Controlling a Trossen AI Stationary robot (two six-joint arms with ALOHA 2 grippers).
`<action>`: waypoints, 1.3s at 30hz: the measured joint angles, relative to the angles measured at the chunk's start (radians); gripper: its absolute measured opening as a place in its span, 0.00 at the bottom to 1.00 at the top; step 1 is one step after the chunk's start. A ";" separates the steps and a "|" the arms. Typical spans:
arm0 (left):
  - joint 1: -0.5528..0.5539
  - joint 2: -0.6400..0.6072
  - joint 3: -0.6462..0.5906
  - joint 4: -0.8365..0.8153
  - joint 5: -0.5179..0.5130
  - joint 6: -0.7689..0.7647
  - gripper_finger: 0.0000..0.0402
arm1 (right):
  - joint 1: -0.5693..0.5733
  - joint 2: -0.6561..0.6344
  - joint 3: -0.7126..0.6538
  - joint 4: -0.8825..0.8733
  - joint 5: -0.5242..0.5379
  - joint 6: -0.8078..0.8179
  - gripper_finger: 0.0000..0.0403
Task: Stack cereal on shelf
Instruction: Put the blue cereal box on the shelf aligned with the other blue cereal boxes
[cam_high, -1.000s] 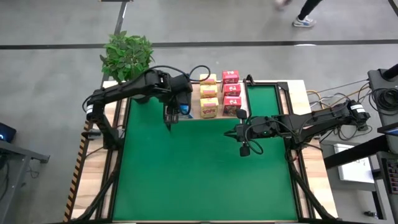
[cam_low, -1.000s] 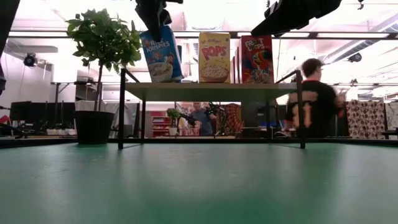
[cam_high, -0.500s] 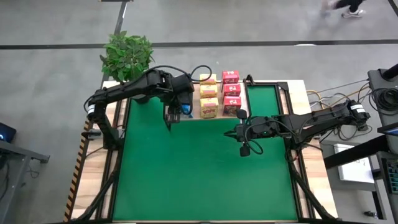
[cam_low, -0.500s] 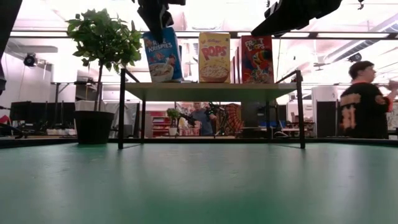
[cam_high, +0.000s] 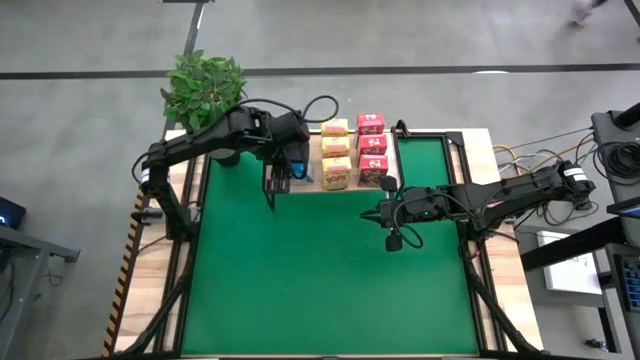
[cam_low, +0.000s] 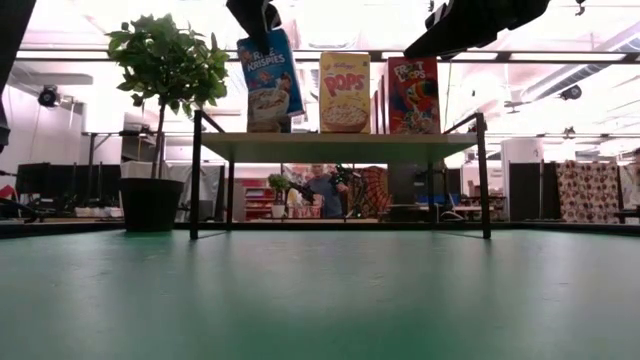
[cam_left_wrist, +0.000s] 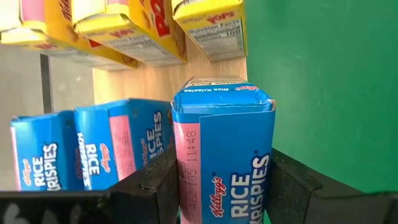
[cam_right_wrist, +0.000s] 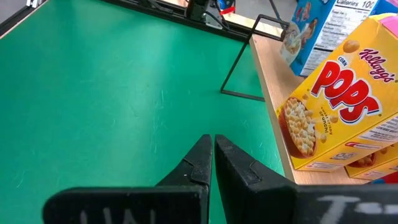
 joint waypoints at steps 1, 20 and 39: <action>0.000 0.000 0.001 -0.007 0.000 -0.001 0.41 | 0.000 0.000 0.000 0.000 0.000 0.000 0.02; 0.005 0.050 -0.026 -0.077 0.001 -0.052 0.41 | 0.000 0.000 0.000 0.000 0.000 0.000 0.02; 0.005 0.053 -0.026 -0.074 0.003 -0.028 0.41 | 0.000 0.000 0.000 -0.008 0.000 0.000 0.02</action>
